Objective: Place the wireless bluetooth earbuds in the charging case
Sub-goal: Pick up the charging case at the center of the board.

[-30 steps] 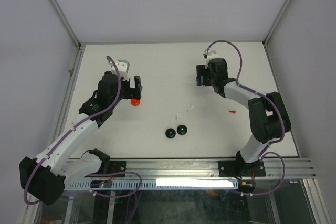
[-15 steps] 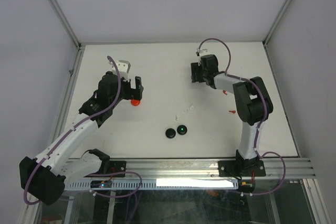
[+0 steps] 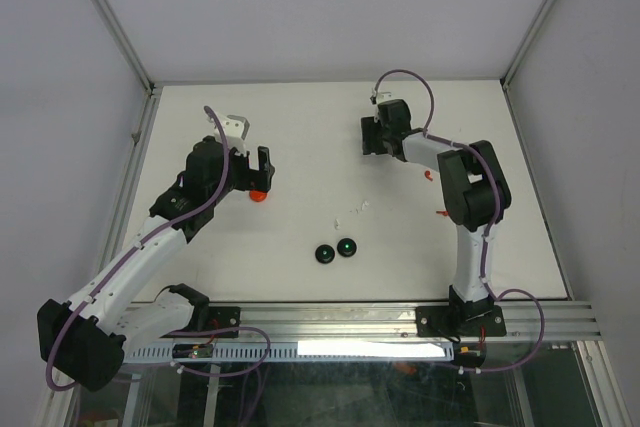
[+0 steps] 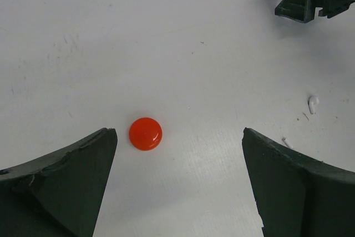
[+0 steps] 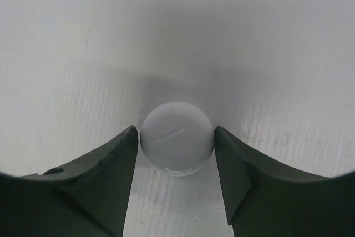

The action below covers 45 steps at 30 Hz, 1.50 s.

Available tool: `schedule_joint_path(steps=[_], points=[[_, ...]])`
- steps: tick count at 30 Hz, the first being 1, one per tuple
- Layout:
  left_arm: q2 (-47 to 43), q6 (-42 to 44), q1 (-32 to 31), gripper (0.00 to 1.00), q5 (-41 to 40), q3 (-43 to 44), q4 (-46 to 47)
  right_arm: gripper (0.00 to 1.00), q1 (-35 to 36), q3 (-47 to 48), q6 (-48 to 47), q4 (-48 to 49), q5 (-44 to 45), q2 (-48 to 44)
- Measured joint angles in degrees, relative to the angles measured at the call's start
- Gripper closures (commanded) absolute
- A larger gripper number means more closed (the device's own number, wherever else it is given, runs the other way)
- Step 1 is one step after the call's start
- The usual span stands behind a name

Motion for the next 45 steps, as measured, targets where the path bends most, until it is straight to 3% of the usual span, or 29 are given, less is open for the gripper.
schedule_joint_path(steps=[14, 29, 38, 45], points=[[0.5, 0.0, 0.3, 0.01, 1.7, 0.0, 0.0, 0.39, 0.0, 12.8, -8.3, -14.7, -3.1, 5.5], [1.0, -1.1, 0.4, 0.01, 5.2, 0.0, 0.0, 0.54, 0.5, 16.8, -10.4, -21.9, -3.6, 6.8], [2.6, -7.0, 0.4, 0.01, 13.3, 0.0, 0.6, 0.55, 3.4, 4.3, 1.0, -18.6, -5.5, -2.1], [2.6, -14.9, 0.0, 0.01, 17.8, -0.9, 5.7, 0.55, 5.9, -7.6, 12.2, -12.6, -7.6, -16.2]])
